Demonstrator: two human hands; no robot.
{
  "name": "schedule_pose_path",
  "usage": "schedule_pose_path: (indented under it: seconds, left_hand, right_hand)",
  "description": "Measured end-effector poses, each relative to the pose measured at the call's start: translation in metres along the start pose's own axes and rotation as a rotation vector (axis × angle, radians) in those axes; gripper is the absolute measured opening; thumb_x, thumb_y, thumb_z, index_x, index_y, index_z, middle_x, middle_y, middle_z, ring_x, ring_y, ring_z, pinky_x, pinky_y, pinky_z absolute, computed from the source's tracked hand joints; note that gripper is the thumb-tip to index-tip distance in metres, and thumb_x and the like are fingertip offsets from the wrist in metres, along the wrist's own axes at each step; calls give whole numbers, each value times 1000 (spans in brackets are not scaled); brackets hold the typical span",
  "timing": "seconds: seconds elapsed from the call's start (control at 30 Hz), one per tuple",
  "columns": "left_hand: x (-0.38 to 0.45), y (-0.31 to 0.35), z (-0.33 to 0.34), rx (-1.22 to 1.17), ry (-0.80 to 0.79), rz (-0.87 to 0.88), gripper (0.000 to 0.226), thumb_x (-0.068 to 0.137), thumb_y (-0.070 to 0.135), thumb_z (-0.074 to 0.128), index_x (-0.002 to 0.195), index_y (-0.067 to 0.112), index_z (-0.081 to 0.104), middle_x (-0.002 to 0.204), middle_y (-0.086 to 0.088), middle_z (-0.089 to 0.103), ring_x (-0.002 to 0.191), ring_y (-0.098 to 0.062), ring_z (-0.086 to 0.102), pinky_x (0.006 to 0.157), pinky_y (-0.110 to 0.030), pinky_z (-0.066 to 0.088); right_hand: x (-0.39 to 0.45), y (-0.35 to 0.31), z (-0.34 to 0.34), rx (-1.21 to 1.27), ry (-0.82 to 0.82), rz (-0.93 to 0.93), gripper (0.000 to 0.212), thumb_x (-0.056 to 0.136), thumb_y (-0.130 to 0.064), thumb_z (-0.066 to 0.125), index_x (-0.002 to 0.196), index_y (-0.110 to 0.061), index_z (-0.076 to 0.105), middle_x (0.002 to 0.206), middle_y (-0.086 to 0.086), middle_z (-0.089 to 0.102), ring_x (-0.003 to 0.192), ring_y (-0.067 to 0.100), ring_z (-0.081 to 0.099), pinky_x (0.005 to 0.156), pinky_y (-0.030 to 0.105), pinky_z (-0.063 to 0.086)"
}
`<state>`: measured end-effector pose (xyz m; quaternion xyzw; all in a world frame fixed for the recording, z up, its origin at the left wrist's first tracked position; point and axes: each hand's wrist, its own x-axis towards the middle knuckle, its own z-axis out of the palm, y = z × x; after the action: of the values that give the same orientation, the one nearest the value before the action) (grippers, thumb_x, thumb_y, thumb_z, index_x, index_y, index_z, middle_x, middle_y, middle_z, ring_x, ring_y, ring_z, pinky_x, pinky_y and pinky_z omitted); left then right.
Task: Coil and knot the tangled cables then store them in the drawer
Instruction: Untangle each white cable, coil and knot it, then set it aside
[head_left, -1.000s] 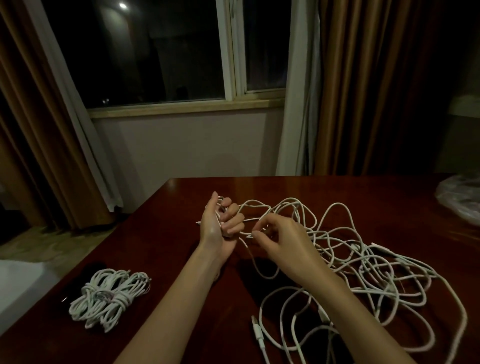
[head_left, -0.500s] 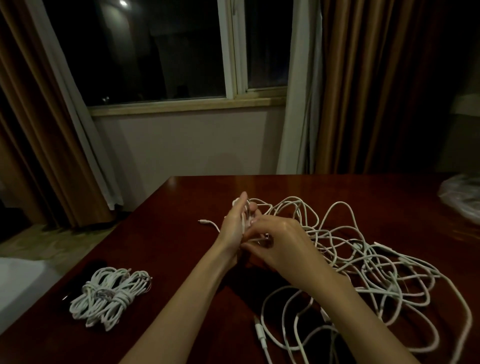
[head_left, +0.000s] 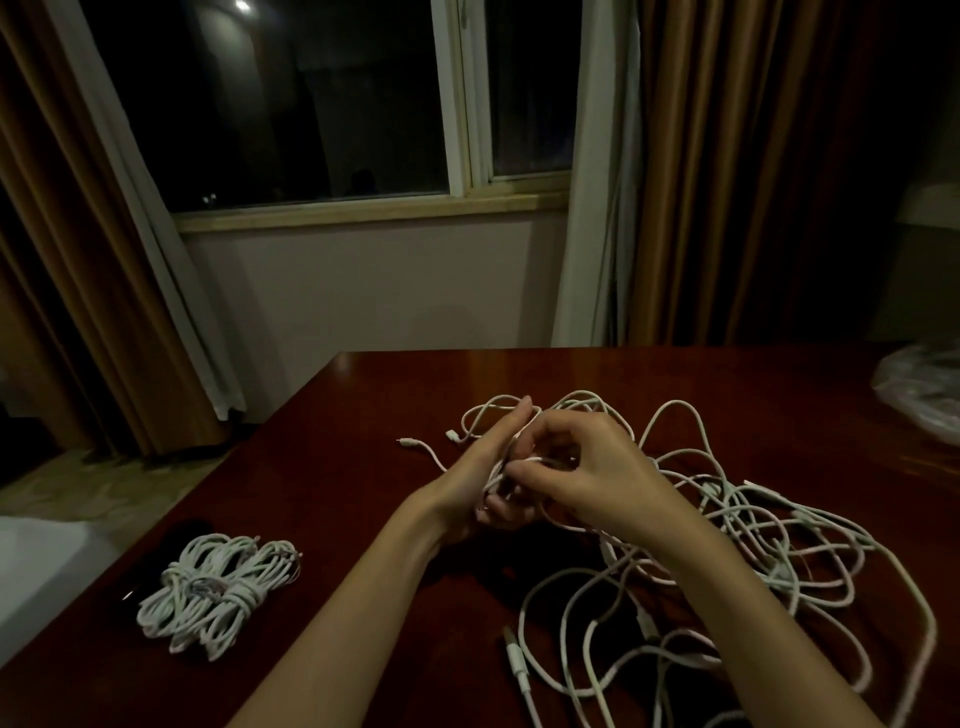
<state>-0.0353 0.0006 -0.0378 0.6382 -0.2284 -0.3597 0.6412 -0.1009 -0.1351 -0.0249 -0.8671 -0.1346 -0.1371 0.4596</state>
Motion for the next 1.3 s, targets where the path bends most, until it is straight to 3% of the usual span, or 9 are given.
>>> schedule_pose_path:
  seconds: [0.1,0.3,0.47,0.6,0.73,0.83,0.97,1.17,1.3]
  left_hand:
    - [-1,-1,-4,-12,-51,-10,61,78,75,43,64,18,60,60,-2,37,34,-1,26,34,-11,13]
    - [-1,-1,-6,-13,-191,-45,43,85,58,46,68,21,60,51,5,34,32,1,23,33,-11,13]
    - [0,-2,-11,-54,-354,-79,36,81,52,68,72,21,52,50,8,38,32,2,26,33,-12,12]
    - [0,0,-3,-95,-370,-120,34,94,40,43,69,19,50,48,8,38,32,2,28,32,-11,14]
    - [0,3,-4,-193,-402,-32,48,97,48,31,67,18,53,47,8,40,32,2,31,31,-10,17]
    - [2,2,-4,-198,-344,18,49,92,53,37,64,18,57,45,8,40,33,1,32,32,-10,21]
    - [5,-3,-4,-152,-245,55,51,90,57,39,66,16,57,45,7,36,34,-2,31,33,-11,24]
    - [9,-3,0,-122,-64,125,48,91,51,37,75,10,56,45,5,37,34,-3,31,35,-12,27]
    - [13,-3,3,-150,-4,206,48,95,51,36,84,9,57,51,2,39,37,-5,32,38,-14,29]
  right_hand:
    - [1,0,1,3,101,-3,12,82,-26,74,83,-24,63,77,-5,69,70,4,67,63,21,54]
    - [4,4,0,121,147,114,10,81,-9,71,80,-17,65,76,2,69,66,7,67,59,22,54]
    - [6,10,-12,331,102,146,9,86,-14,68,81,-21,71,85,-1,72,85,11,69,76,23,52]
    - [6,10,-4,353,219,157,4,86,-18,69,83,-18,72,85,0,70,80,8,68,69,19,51]
    - [9,12,-4,466,257,214,12,91,-20,62,85,-12,70,78,-4,62,65,-4,60,58,13,46]
    - [10,13,-5,419,233,220,12,92,-17,62,89,-10,70,86,2,62,65,-3,60,58,12,47]
    - [11,16,-8,347,219,235,10,92,-15,62,90,-9,70,81,1,63,70,5,62,61,18,47]
    - [7,16,-3,107,330,192,15,91,-32,62,87,-20,69,75,-3,69,69,9,66,67,30,54]
    - [7,13,-5,227,388,177,7,92,-24,63,86,-22,67,70,2,69,61,10,63,59,28,49]
